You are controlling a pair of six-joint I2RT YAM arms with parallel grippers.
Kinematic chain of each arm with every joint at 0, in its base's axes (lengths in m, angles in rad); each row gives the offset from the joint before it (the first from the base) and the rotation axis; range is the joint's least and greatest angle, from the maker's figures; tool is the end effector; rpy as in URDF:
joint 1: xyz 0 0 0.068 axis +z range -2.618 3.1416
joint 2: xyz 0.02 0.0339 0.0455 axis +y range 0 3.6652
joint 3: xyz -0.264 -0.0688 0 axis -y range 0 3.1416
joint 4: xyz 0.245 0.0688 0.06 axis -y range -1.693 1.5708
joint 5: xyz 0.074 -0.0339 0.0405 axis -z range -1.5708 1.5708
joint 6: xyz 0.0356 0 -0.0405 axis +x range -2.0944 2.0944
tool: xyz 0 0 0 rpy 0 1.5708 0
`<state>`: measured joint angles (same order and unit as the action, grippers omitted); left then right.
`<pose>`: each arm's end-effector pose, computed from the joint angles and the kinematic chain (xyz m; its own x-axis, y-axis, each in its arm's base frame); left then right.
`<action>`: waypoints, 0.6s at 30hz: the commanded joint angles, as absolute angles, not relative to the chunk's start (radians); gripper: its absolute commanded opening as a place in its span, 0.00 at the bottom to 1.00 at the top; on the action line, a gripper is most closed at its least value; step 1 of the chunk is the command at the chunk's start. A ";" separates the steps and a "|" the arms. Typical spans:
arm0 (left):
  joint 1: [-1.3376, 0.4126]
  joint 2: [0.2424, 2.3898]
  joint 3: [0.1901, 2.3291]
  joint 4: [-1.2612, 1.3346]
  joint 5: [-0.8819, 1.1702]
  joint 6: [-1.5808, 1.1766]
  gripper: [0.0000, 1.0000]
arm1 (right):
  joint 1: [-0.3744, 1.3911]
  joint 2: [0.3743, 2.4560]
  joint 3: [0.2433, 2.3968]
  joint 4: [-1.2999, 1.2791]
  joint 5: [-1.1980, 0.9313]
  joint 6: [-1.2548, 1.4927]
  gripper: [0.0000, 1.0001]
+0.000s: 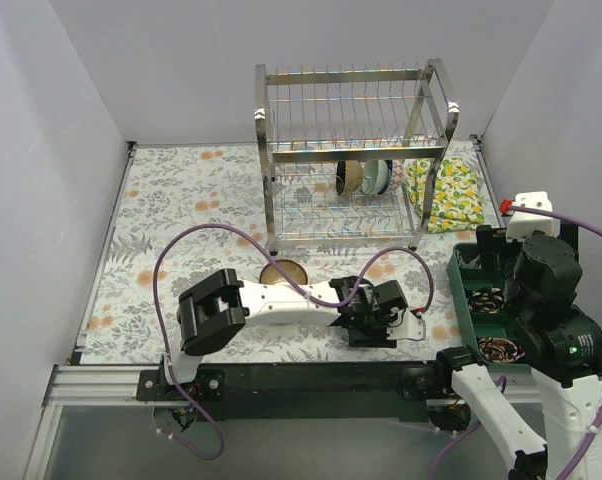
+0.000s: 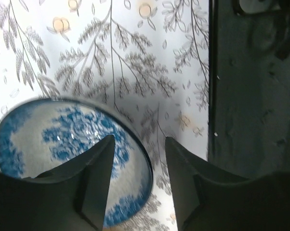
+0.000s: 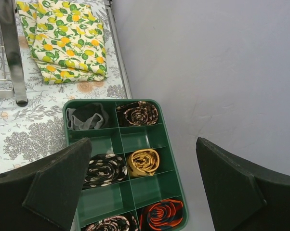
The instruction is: Load the bowls into the dish rack
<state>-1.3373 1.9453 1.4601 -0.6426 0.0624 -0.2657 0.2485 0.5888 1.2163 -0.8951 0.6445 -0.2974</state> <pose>0.0923 -0.3977 0.1991 -0.4583 0.7943 -0.3988 0.8880 0.4285 -0.1669 0.0657 -0.0054 0.4254 -0.3520 -0.3310 -0.8755 0.2739 0.8580 -0.4345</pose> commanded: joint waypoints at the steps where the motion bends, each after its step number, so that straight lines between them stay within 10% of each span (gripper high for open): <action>1: -1.336 1.971 1.552 -0.604 0.052 -0.252 0.41 | 0.239 0.592 1.232 -0.885 0.626 -0.275 0.97; 9: -1.338 1.956 1.595 -0.701 0.083 -0.262 0.00 | 0.232 0.595 1.243 -0.887 0.611 -0.265 0.96; 18: -1.338 1.819 1.862 -1.001 0.360 -0.194 0.00 | 0.232 0.592 1.192 -0.871 0.597 -0.253 0.94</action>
<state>-1.3327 1.9968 1.7069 -0.8654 0.2085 -0.2497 0.2359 0.5888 1.2114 -0.8967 0.6094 -0.2726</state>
